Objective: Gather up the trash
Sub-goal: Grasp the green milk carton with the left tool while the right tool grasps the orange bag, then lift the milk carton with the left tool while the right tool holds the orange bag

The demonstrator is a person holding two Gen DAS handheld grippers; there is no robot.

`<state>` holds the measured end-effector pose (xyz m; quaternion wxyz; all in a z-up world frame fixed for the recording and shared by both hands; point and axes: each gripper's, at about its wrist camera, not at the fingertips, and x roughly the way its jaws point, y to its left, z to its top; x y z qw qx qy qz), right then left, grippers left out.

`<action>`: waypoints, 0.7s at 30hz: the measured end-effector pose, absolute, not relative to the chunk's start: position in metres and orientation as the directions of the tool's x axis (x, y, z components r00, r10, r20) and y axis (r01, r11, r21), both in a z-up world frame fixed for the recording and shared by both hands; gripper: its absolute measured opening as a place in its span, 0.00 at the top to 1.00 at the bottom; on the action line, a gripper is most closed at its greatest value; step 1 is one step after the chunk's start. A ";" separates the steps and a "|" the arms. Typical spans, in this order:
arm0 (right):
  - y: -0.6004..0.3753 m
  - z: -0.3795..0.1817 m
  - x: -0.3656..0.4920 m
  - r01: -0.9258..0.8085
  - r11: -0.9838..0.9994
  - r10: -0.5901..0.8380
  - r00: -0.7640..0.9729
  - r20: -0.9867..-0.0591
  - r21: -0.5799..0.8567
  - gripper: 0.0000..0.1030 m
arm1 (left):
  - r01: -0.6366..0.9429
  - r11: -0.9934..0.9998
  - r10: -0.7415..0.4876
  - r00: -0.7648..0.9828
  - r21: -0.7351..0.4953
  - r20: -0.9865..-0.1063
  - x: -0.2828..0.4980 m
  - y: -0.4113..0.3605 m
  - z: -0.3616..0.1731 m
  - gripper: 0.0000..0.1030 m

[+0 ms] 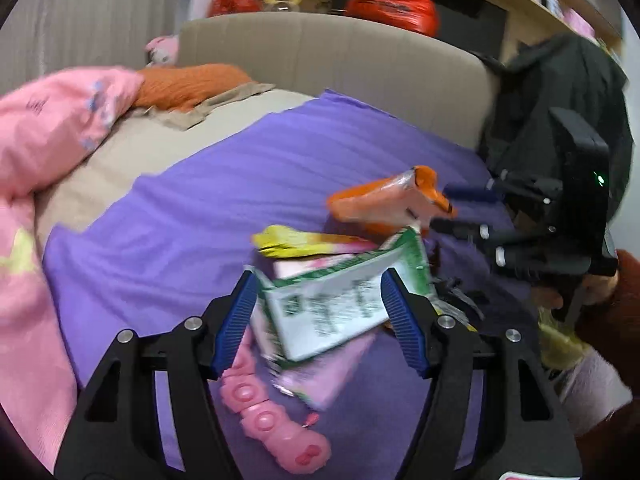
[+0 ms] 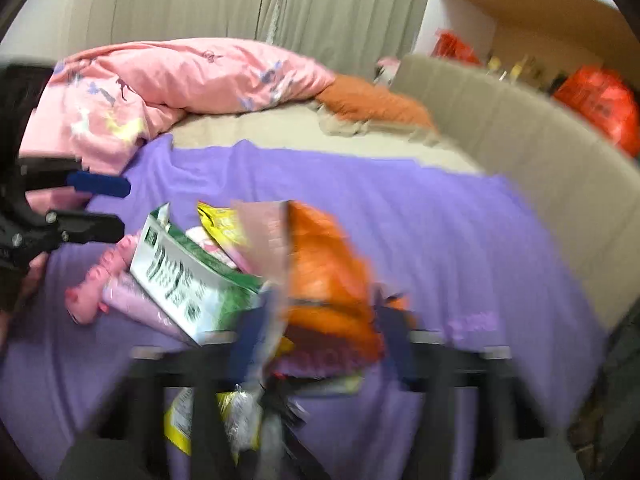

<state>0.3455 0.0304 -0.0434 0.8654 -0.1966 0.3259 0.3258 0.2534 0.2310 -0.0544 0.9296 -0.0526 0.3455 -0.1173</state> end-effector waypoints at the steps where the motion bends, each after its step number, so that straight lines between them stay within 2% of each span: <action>1: 0.030 -0.041 0.351 -0.692 0.717 0.445 0.552 -0.705 -0.088 0.84 | 0.157 0.966 -0.253 0.736 -0.206 -0.628 0.253 0.237 -0.057 0.39; 4: 0.013 -0.024 0.342 -0.664 0.746 0.474 0.575 -0.667 -0.042 0.87 | 0.091 0.948 -0.271 0.734 -0.306 -0.622 0.255 0.252 -0.067 0.31; 9: -0.046 -0.010 0.305 -0.585 0.810 0.478 0.612 -0.630 0.048 0.88 | 0.018 0.928 -0.276 0.707 -0.373 -0.651 0.269 0.256 -0.089 0.30; 11: -0.060 -0.011 0.294 -0.561 0.826 0.462 0.618 -0.637 0.055 0.88 | 0.063 0.916 -0.335 0.665 -0.397 -0.667 0.270 0.241 -0.095 0.30; 16: -0.099 -0.011 0.281 -0.513 0.854 0.446 0.633 -0.633 0.089 0.88 | 0.257 0.908 -0.419 0.515 -0.331 -0.748 0.259 0.183 -0.088 0.29; 18: -0.110 -0.009 0.277 -0.505 0.858 0.443 0.641 -0.626 0.090 0.88 | 0.314 0.915 -0.387 0.501 -0.254 -0.774 0.246 0.163 -0.075 0.29; 21: -0.126 -0.006 0.273 -0.499 0.860 0.453 0.651 -0.609 0.106 0.88 | 0.358 0.923 -0.342 0.598 -0.141 -0.725 0.229 0.152 -0.044 0.28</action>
